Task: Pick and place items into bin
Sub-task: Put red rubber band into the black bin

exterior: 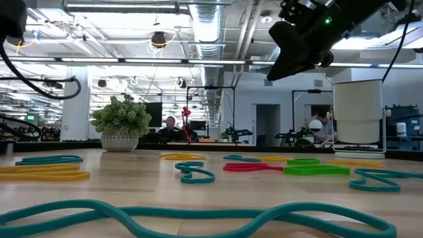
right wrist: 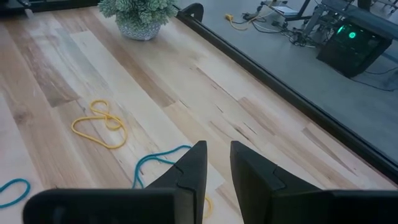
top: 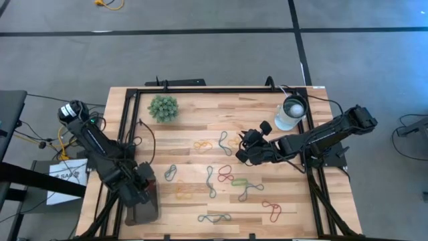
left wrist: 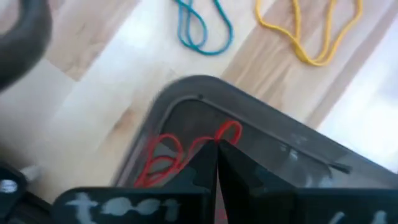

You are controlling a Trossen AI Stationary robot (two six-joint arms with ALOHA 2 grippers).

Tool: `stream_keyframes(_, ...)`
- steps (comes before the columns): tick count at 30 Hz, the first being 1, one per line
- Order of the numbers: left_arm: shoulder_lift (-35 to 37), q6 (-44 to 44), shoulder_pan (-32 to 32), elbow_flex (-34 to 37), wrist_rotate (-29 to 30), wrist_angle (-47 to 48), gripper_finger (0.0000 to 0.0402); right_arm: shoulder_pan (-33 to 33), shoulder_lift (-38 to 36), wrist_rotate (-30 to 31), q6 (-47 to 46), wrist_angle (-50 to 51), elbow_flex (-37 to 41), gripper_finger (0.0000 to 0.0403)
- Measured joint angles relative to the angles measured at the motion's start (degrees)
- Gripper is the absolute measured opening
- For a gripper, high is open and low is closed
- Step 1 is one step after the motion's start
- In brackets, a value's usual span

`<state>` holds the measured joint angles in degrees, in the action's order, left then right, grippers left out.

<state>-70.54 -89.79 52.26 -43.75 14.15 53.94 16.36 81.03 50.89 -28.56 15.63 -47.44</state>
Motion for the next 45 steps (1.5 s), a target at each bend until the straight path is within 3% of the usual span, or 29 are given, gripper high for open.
stream_keyframes(5, -0.43, 0.06, -0.85, 1.39, -0.83, 0.56, 0.0011, -0.02, 0.00, 0.00, 0.00, 0.09, 0.00, 0.0066)
stream_keyframes(16, -3.74, 0.64, -1.98, 1.55, -6.30, -1.43, 0.0090, 0.00, 0.00, 0.00, 0.00, 0.07, 0.00, 0.0066)
stream_keyframes(27, -3.59, 7.16, -2.14, -5.00, -1.40, -1.82, 0.0065, 0.00, 0.00, -3.98, 0.01, 0.11, 0.00, 0.0066)
stream_keyframes(33, -3.56, 16.48, -2.14, -12.36, 12.76, -2.02, 0.0046, -0.02, 0.00, -10.13, 0.33, 0.01, 0.00, 0.0066)
stream_keyframes(42, -3.56, 29.40, -2.60, -15.54, 41.09, -1.97, 0.0041, 0.33, 0.00, -32.69, 10.93, -3.07, 0.00, 0.0066)
stream_keyframes(45, -3.56, 29.50, -4.06, -15.54, 46.79, -2.02, 0.0041, 1.30, 0.00, -35.66, 9.56, -3.20, 0.00, 0.0066)
